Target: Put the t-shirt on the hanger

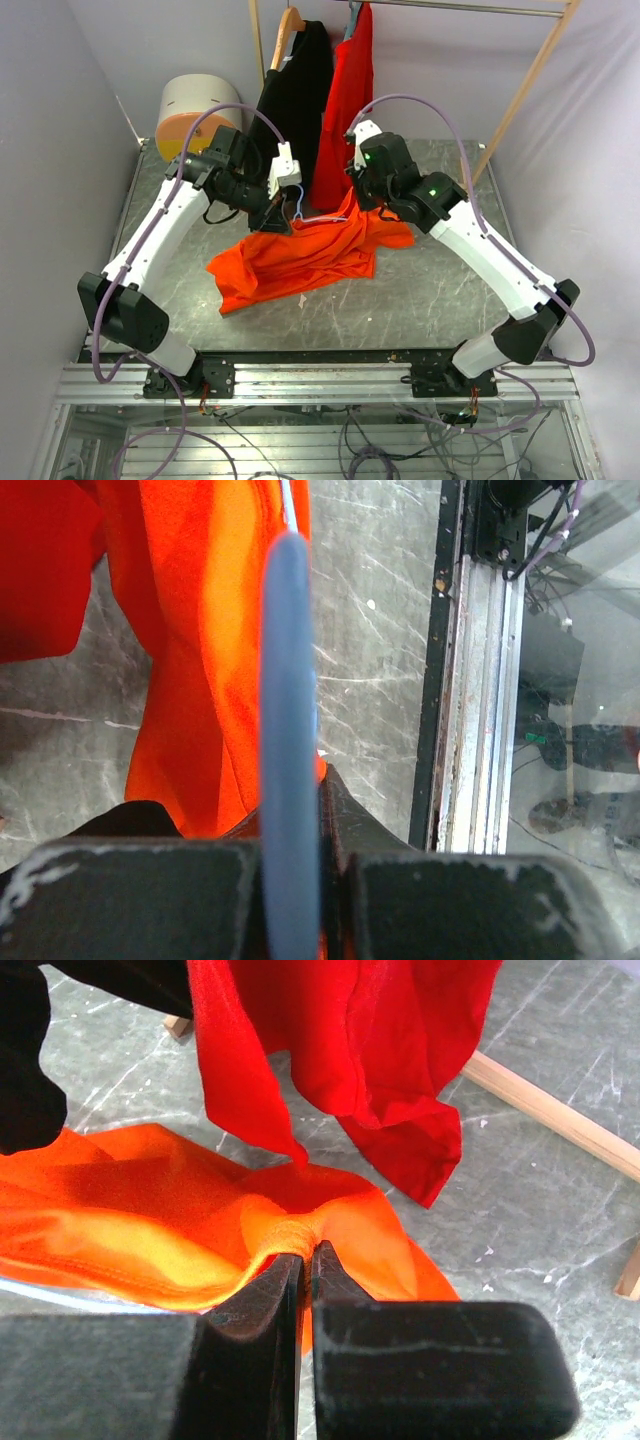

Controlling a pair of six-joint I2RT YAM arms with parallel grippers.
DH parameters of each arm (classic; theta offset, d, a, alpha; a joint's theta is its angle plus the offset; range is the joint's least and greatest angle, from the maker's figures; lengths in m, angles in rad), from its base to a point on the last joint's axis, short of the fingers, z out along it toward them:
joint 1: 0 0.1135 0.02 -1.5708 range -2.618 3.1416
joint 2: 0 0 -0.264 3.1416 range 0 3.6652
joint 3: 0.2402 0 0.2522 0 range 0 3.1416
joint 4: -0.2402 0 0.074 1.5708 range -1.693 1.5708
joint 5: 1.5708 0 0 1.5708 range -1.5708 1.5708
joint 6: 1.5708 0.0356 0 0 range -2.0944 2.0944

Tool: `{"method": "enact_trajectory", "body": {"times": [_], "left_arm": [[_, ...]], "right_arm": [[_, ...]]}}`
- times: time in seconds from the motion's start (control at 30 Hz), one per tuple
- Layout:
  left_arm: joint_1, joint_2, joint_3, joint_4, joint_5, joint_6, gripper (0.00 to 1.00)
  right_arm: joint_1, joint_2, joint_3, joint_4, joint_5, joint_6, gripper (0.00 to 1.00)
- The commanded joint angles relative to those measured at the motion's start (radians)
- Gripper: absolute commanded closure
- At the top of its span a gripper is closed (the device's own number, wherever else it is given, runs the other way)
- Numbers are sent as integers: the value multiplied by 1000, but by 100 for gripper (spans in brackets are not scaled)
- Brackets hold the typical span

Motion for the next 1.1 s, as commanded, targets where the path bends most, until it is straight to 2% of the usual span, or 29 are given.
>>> {"method": "enact_trajectory", "body": {"times": [0.0,0.37,0.83,1.07], "left_arm": [[-5,-29,-23,141,12,-105,93],[-7,1,-2,234,23,-183,93],[-8,-15,-31,268,21,-198,93],[-16,-15,-32,243,41,-174,93]], "right_arm": [[11,-41,24,-20,-24,-1,100],[123,1,18,6,-9,19,100],[153,30,5,22,4,46,100],[154,32,39,23,67,45,99]]}}
